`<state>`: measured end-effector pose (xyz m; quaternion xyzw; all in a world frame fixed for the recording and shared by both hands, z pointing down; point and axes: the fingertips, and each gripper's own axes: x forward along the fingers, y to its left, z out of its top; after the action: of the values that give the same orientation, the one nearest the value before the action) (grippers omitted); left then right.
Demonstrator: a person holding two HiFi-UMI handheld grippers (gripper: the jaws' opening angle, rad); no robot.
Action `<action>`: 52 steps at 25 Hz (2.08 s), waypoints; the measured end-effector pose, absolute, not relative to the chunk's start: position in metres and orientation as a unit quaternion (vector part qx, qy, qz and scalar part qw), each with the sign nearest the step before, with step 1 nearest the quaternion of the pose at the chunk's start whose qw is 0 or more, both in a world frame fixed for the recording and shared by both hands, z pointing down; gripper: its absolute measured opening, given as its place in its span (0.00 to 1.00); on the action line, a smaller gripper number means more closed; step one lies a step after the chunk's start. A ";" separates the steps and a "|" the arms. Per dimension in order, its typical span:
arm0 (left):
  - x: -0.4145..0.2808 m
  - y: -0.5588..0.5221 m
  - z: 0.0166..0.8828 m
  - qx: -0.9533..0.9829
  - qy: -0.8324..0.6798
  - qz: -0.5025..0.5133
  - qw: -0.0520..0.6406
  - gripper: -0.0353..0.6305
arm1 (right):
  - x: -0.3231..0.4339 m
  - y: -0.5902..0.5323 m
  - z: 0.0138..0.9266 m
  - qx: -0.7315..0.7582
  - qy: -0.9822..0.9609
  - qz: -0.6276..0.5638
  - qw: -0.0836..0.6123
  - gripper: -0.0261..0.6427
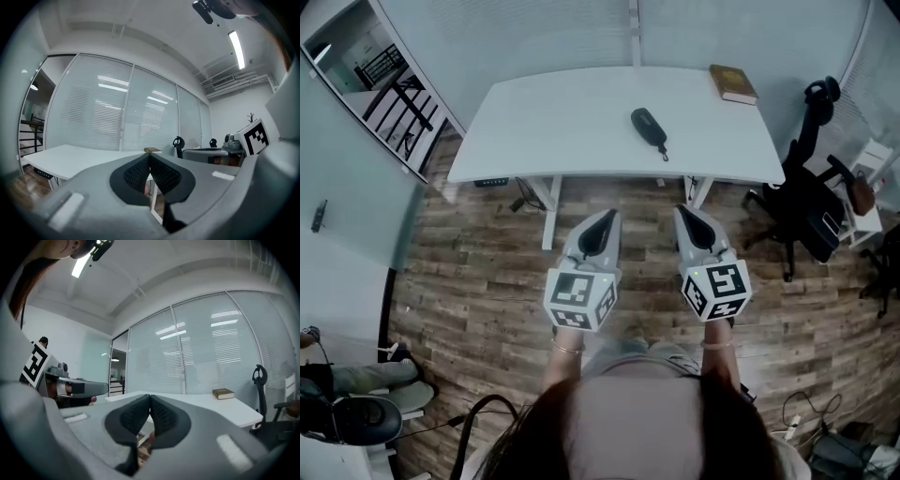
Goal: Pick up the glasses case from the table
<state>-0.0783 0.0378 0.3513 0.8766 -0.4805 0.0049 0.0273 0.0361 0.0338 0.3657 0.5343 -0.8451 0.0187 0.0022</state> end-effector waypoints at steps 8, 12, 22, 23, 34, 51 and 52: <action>-0.075 0.012 0.354 0.886 -0.462 0.006 0.032 0.06 | 0.035 0.013 0.365 0.548 -0.837 -0.008 0.012 0.04; -0.073 -0.001 0.358 0.888 -0.459 0.011 0.033 0.06 | 0.035 0.000 0.366 0.544 -0.839 -0.007 0.002 0.04; -0.057 -0.050 0.359 0.890 -0.455 0.018 0.029 0.06 | 0.043 -0.051 0.367 0.539 -0.842 -0.027 0.010 0.04; -0.055 -0.056 0.359 0.890 -0.455 0.019 0.029 0.06 | 0.044 -0.057 0.366 0.537 -0.843 -0.026 0.008 0.04; -0.038 -0.123 0.355 0.890 -0.455 0.022 0.029 0.06 | 0.061 -0.125 0.370 0.510 -0.859 0.036 -0.011 0.04; -0.006 -0.223 0.358 0.875 -0.482 0.021 0.038 0.06 | 0.081 -0.225 0.390 0.468 -0.882 0.038 0.051 0.09; -0.004 -0.228 0.359 0.874 -0.484 0.021 0.039 0.06 | 0.083 -0.231 0.392 0.465 -0.883 0.038 0.053 0.11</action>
<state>-0.0040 -0.2275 0.3595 0.8738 -0.4842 0.0212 0.0391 0.0830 -0.2310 0.3920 0.4653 -0.8827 0.0383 0.0535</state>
